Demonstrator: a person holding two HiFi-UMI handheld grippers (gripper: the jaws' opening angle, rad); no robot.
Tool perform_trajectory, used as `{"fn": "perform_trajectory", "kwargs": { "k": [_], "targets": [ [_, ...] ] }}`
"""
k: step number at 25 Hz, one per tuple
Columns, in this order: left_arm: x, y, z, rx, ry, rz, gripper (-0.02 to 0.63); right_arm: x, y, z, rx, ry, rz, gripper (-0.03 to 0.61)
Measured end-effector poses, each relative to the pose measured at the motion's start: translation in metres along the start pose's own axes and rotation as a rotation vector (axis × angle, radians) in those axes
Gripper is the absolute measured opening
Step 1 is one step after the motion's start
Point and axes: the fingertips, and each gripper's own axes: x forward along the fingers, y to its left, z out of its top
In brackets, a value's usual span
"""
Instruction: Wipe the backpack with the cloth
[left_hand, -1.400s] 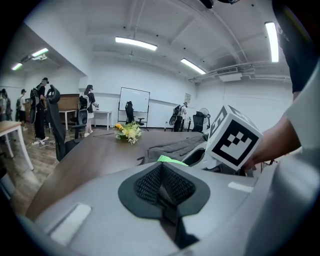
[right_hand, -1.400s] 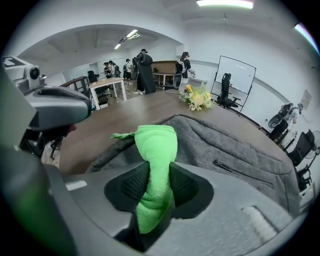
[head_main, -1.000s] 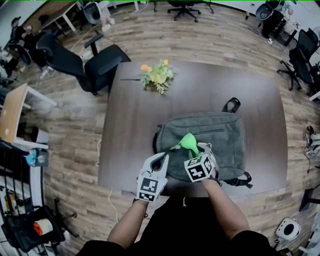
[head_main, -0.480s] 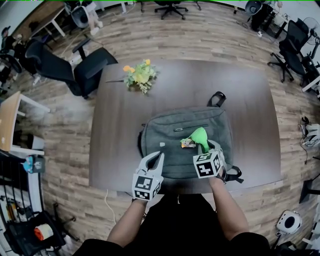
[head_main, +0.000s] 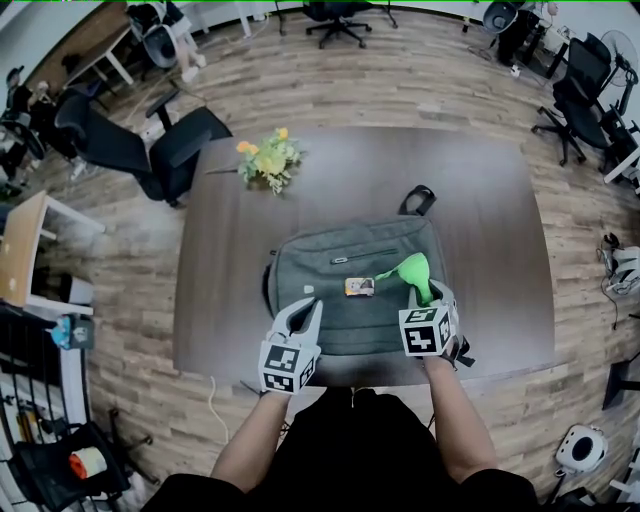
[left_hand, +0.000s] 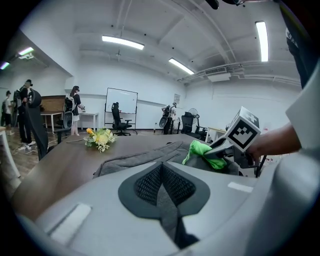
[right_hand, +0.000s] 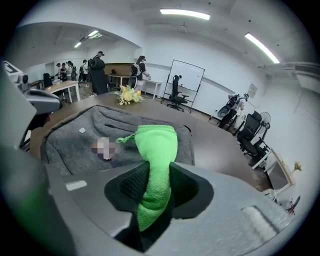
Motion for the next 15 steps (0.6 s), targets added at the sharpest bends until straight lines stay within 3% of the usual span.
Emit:
{"fn": "perform_trajectory", "kwargs": {
  "k": [9, 15],
  "targets": [
    [-0.016, 0.002, 0.017, 0.012, -0.019, 0.066, 0.018, -0.01, 0.002, 0.008, 0.021, -0.096, 0.051, 0.121],
    [-0.027, 0.005, 0.013, 0.005, -0.008, 0.079, 0.018, -0.03, 0.033, 0.025, 0.01, -0.155, 0.15, 0.12]
  ]
}}
